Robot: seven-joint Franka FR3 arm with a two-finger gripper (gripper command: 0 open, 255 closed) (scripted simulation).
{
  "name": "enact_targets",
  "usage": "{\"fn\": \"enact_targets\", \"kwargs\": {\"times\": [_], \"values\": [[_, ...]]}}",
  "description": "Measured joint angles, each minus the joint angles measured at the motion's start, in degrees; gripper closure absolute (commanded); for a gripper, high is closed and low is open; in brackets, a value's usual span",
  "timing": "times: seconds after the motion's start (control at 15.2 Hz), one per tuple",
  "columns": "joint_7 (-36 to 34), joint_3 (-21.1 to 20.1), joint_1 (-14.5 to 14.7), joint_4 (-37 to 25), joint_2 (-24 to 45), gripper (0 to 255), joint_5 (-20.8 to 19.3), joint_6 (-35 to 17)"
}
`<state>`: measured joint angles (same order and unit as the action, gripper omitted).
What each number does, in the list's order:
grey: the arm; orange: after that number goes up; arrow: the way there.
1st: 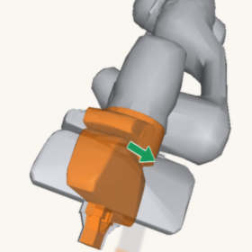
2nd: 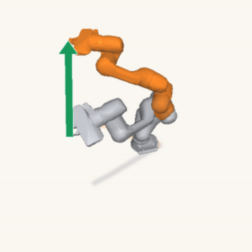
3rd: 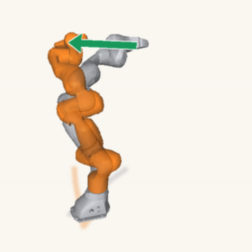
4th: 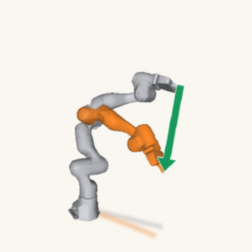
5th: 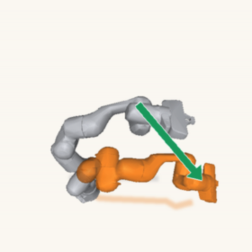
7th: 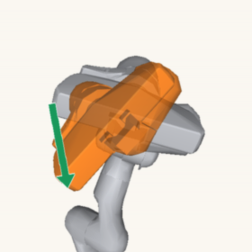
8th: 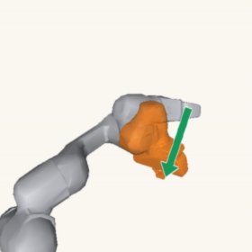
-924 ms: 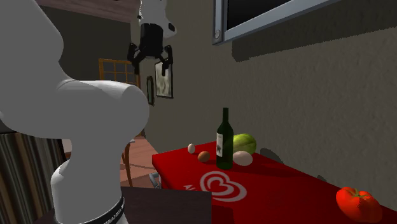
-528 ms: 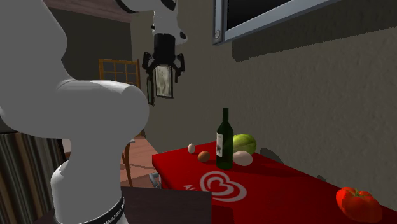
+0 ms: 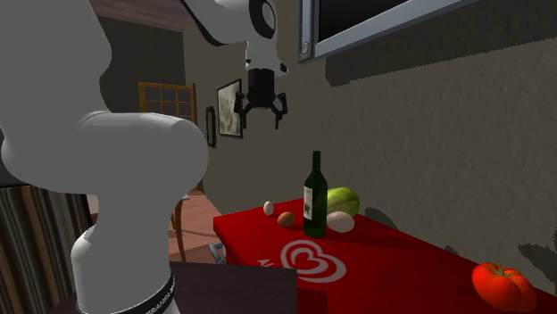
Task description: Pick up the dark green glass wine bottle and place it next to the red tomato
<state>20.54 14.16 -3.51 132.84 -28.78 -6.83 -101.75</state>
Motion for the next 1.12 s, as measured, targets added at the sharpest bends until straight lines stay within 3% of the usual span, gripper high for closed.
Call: {"fn": "enact_targets", "kwargs": {"times": [0.59,1.12], "values": [[9.0,7.3,-0.7,-6.4,15.1,0,1.9,-13.2],[18.7,11.5,-2.0,-19.1,31.7,0,10.3,-19.6]]}}
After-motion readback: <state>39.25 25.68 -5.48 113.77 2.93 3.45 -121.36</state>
